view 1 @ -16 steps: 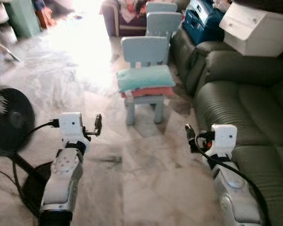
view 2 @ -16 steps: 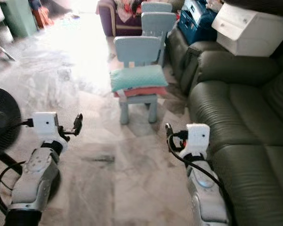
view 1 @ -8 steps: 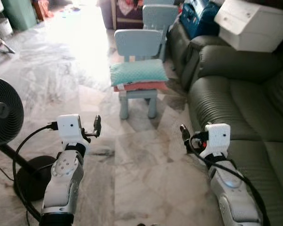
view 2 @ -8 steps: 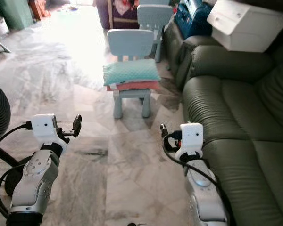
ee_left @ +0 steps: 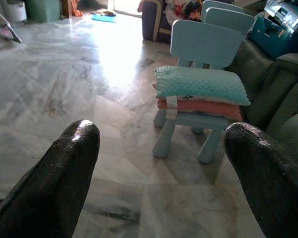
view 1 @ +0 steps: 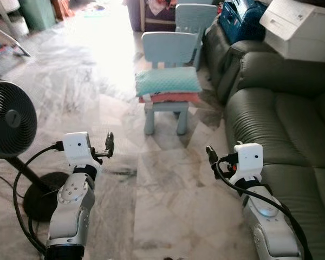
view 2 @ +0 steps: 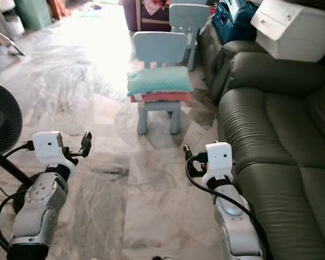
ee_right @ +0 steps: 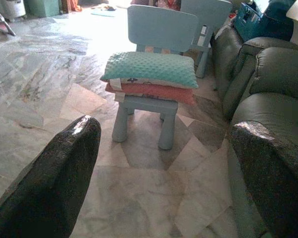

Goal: Move the pillow to the sofa

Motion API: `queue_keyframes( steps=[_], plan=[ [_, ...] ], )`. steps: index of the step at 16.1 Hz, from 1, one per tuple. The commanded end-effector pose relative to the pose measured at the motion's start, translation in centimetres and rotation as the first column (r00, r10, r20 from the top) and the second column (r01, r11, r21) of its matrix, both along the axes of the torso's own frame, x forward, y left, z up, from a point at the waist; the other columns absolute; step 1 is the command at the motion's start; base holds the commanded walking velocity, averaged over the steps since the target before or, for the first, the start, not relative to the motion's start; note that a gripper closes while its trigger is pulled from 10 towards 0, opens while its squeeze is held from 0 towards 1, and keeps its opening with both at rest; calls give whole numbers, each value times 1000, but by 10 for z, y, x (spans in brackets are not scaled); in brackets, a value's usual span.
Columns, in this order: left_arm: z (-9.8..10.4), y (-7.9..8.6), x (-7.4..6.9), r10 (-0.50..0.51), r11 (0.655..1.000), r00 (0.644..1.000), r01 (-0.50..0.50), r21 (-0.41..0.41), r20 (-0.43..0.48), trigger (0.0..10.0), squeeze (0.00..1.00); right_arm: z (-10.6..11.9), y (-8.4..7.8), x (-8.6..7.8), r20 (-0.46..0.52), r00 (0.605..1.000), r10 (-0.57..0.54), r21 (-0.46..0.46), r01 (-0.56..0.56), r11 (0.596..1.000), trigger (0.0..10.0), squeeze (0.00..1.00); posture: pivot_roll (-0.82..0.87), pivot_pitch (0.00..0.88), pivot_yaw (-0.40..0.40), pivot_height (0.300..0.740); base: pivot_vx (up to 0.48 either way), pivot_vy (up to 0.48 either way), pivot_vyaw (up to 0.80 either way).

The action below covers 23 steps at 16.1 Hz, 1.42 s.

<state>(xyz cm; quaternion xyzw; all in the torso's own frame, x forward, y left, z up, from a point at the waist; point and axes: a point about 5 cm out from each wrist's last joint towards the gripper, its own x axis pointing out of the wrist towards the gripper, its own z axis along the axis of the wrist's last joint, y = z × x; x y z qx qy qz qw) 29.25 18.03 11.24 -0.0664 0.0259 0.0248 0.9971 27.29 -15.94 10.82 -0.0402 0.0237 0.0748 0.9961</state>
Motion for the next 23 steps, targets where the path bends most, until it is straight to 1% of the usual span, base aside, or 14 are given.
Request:
queue_keyframes(
  steps=[1,2,11,14,15,17,19,22,23],
  plan=[
    [0,0,1,11,1000,1000,-11,-12,0,10000,0,4,-3,-1,17,1000,2,-8,-2,1000,10000,0,-80,87,-69,740,0,-469,0],
    [1,-1,0,17,999,1000,-16,-52,12,10000,0,4,-3,-2,16,1000,2,-8,-1,1000,10000,0,-82,89,-69,740,0,0,0],
    [1,-1,-1,16,999,1000,-15,-51,16,10000,0,4,-3,-4,16,1000,7,-14,-6,1000,10000,0,-85,91,-71,740,0,0,0],
    [1,0,0,17,998,1000,-16,-58,17,10000,0,3,-2,-3,16,1000,7,-14,-7,1000,10000,0,-84,88,-68,740,0,0,0],
    [0,2,1,29,997,1000,-28,-77,6,10000,0,3,-1,-3,16,1000,7,-13,-7,1000,10000,0,-84,88,-66,740,0,0,0],
    [1,2,1,14,999,1000,-13,-51,19,10000,0,2,-1,-3,15,1000,8,-12,-8,1000,10000,0,-83,88,-66,740,0,0,0],
    [0,2,1,25,997,1000,-24,-77,13,10000,0,2,-1,-3,15,1000,9,-13,-9,1000,10000,0,-82,90,-67,740,0,0,0],
    [1,1,1,24,996,1000,-23,-82,13,10000,0,1,-1,-2,13,1000,11,-16,-11,1000,10000,0,-83,90,-68,740,0,0,0],
    [2,-1,1,2,997,1000,0,-80,31,10000,0,1,-1,-3,13,1000,12,-16,-11,1000,10000,0,-83,90,-68,740,0,0,0]
  ],
)
